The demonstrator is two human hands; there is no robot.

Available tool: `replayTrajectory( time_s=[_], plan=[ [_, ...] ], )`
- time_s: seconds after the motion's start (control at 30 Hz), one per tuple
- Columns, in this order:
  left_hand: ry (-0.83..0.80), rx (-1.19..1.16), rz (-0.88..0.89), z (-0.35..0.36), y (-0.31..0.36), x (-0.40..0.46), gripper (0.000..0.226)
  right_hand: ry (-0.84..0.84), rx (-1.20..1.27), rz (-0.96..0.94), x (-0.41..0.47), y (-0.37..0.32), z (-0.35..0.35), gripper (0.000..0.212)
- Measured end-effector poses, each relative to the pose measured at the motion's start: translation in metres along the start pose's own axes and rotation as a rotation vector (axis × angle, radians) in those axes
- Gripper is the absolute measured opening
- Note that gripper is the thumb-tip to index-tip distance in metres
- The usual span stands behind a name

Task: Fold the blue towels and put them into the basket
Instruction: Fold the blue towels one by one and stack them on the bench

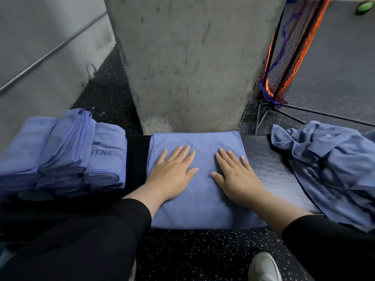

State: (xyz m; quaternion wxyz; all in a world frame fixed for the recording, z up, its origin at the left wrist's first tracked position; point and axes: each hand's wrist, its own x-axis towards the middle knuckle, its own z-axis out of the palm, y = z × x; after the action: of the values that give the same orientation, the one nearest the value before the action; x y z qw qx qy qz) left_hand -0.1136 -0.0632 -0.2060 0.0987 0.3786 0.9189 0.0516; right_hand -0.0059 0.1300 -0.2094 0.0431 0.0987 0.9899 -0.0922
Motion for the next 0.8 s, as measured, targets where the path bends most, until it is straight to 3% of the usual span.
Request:
replayTrajectory(
  time_s=[0.33, 0.5, 0.6, 0.7, 0.8],
  plan=[
    [0.009, -0.021, -0.012, -0.012, -0.014, 0.040, 0.062, 0.032, -0.007, 0.006, 0.033, 0.015, -0.005, 0.093],
    [0.359, -0.123, -0.237, -0.013, -0.024, 0.010, 0.042, 0.048, -0.003, 0.024, 0.032, 0.011, -0.007, 0.070],
    [0.381, -0.197, -0.371, -0.014, -0.031, -0.007, 0.041, 0.062, 0.033, -0.064, 0.030, -0.008, -0.012, 0.062],
    [0.362, -0.227, -0.460, -0.020, -0.031, -0.016, 0.038, -0.032, 0.031, -0.161, 0.022, -0.033, -0.010, 0.063],
    [0.335, -0.313, -0.524, -0.023, -0.029, -0.022, 0.041, -0.053, -0.020, -0.136, 0.014, -0.048, -0.007, 0.065]
  ],
)
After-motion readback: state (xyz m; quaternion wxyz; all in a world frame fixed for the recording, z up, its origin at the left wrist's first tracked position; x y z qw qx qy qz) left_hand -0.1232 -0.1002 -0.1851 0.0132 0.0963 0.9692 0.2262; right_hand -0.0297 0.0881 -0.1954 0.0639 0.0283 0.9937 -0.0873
